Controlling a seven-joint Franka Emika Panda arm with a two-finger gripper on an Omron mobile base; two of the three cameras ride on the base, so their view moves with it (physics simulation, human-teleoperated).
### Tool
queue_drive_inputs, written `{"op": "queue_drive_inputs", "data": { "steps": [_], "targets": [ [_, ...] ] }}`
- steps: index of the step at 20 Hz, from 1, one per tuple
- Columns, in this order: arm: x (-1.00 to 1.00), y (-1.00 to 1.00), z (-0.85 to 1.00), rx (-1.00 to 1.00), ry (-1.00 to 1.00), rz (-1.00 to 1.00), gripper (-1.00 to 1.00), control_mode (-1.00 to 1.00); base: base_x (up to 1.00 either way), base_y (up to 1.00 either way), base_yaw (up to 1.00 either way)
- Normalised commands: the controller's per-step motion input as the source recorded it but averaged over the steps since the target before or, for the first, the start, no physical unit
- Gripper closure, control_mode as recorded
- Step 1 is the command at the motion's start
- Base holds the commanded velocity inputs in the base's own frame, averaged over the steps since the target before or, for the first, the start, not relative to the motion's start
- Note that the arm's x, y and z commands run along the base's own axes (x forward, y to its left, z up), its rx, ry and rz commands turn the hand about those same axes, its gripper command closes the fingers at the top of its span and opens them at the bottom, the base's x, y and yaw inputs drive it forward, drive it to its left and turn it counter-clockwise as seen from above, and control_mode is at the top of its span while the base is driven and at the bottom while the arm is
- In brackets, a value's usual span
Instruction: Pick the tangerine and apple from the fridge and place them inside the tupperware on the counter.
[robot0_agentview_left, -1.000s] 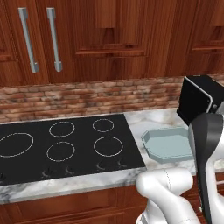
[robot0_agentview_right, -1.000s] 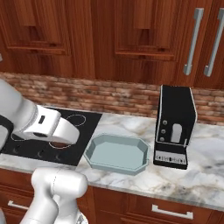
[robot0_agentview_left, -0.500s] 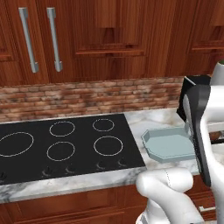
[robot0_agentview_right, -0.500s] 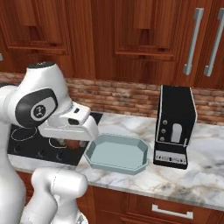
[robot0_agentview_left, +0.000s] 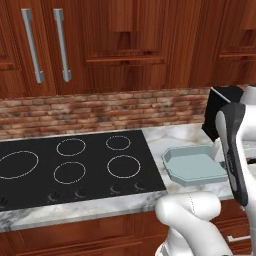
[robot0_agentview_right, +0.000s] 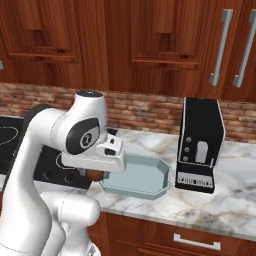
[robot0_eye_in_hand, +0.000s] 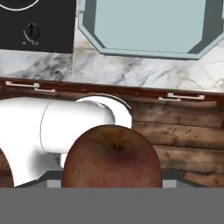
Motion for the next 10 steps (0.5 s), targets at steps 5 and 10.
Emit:
{"op": "queue_drive_inputs", "data": {
  "steps": [5,10],
  "targets": [
    [0.68,-0.08,-0.34,0.05,0.0,0.01,1.0,-1.0,0.0,0.0,0.0],
    [0.71,-0.18,-0.18,0.0,0.1,0.0,1.0,-1.0,0.0,0.0,0.0]
  ]
}}
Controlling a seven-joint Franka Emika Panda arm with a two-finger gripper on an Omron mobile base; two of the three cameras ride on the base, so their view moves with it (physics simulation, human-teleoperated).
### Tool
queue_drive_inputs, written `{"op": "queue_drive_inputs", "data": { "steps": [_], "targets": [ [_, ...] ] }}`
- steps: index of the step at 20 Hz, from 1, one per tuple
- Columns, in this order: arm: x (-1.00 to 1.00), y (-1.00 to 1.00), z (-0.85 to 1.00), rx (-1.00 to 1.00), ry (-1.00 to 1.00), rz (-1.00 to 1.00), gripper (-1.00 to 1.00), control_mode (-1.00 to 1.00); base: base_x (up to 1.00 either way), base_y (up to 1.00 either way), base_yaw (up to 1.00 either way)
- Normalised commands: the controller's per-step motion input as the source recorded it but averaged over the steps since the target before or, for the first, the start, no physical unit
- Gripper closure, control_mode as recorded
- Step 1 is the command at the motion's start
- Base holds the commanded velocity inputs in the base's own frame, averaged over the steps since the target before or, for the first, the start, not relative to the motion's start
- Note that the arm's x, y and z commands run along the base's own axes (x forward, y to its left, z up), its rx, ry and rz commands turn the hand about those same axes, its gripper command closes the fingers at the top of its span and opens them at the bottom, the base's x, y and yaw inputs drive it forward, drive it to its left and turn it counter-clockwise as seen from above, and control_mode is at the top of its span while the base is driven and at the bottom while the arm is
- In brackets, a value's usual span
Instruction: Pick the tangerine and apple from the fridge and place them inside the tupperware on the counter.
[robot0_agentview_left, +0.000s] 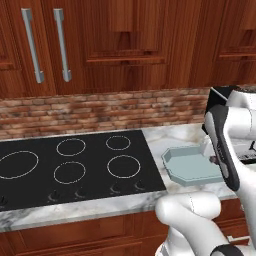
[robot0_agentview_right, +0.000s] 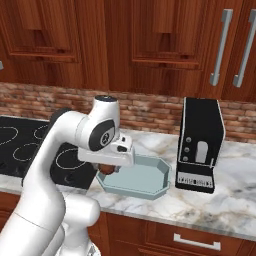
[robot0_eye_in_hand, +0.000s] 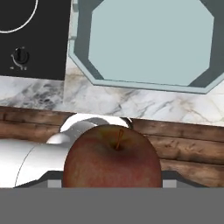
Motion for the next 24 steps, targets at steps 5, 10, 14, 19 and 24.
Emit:
{"op": "queue_drive_inputs", "data": {
  "steps": [5,10,14,19,24],
  "targets": [
    [0.56,-0.33,-0.29,0.0,0.28,0.0,1.0,-1.0,0.0,0.0,0.0],
    [0.36,-0.33,-0.32,0.0,0.15,0.0,1.0,-1.0,0.0,0.0,0.0],
    [0.25,-0.29,-0.35,0.0,0.05,0.0,1.0,-1.0,0.0,0.0,0.0],
    [0.15,-0.27,-0.41,0.0,0.0,0.0,1.0,-1.0,0.0,0.0,0.0],
    [0.22,-0.17,-0.33,0.0,0.0,0.0,1.0,-1.0,0.0,0.0,0.0]
  ]
}}
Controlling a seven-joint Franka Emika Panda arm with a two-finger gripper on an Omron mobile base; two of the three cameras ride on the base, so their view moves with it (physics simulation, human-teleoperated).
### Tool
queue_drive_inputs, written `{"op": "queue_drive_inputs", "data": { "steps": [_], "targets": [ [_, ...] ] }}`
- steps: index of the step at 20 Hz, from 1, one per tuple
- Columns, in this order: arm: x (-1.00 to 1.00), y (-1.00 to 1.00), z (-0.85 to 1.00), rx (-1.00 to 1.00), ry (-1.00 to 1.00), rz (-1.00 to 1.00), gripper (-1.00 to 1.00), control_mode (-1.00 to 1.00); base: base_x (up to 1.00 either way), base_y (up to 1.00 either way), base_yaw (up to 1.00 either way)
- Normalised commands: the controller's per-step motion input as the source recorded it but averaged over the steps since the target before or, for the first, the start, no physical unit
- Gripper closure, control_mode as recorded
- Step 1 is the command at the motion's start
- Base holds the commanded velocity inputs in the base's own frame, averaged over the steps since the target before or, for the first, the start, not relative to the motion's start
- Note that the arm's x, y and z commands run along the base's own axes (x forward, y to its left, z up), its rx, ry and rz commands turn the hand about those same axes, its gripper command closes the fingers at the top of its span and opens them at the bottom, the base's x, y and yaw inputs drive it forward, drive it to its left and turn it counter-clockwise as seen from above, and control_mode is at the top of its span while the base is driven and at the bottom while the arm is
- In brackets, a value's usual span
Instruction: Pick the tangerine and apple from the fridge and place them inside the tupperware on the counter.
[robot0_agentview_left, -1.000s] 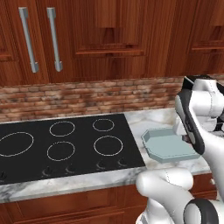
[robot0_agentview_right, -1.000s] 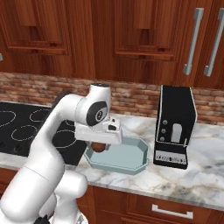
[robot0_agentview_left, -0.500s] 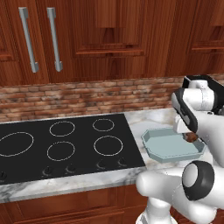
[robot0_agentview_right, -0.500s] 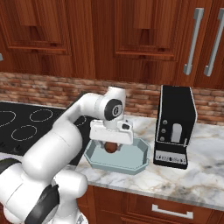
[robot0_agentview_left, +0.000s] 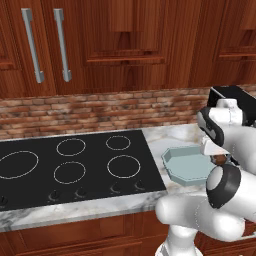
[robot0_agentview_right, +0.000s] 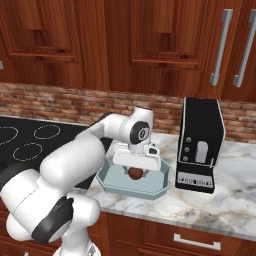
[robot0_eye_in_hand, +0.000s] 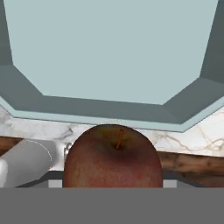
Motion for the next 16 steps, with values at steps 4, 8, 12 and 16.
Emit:
{"op": "queue_drive_inputs", "data": {
  "steps": [4,8,12,16],
  "targets": [
    [0.3,-0.01,-0.26,0.0,0.06,0.0,1.0,-1.0,0.0,0.0,0.0],
    [0.22,0.0,-0.27,0.0,0.01,0.0,1.0,-1.0,0.0,0.0,0.0],
    [0.09,0.0,-0.32,0.0,0.0,0.0,1.0,-1.0,0.0,0.0,0.0],
    [0.01,0.0,-0.32,0.0,0.0,0.0,1.0,-1.0,0.0,0.0,0.0]
  ]
}}
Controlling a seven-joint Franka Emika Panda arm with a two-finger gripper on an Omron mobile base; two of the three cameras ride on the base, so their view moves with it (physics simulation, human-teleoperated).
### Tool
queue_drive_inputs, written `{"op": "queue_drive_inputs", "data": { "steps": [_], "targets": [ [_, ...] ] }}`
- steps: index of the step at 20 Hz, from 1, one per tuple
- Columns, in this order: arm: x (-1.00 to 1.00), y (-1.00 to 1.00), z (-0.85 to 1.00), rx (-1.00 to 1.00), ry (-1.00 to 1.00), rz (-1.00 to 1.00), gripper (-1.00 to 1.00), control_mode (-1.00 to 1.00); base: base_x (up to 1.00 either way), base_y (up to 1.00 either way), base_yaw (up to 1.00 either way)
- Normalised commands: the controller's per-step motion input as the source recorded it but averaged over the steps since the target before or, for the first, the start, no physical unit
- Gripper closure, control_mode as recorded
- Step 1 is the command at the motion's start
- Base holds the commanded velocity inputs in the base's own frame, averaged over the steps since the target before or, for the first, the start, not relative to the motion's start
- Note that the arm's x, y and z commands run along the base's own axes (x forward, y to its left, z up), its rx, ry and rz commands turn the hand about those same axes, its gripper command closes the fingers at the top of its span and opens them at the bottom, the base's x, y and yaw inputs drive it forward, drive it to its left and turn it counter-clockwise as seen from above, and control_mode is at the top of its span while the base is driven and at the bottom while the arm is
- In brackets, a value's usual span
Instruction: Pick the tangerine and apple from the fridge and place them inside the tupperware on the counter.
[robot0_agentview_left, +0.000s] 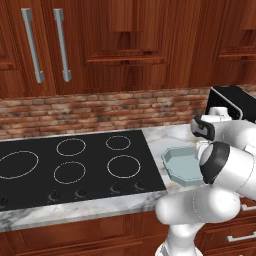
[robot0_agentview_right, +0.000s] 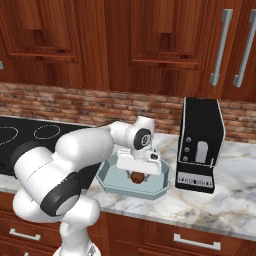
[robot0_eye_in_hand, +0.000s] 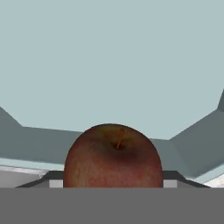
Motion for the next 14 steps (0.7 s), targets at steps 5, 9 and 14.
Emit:
{"op": "queue_drive_inputs", "data": {
  "steps": [5,9,14],
  "targets": [
    [0.0,0.0,-0.22,0.0,-0.07,0.0,1.0,-1.0,0.0,0.0,0.0],
    [0.03,0.0,-0.11,0.0,-0.14,0.0,1.0,-1.0,0.0,0.0,0.0],
    [0.08,0.0,-0.07,0.0,-0.19,0.0,1.0,-1.0,0.0,0.0,0.0]
  ]
}}
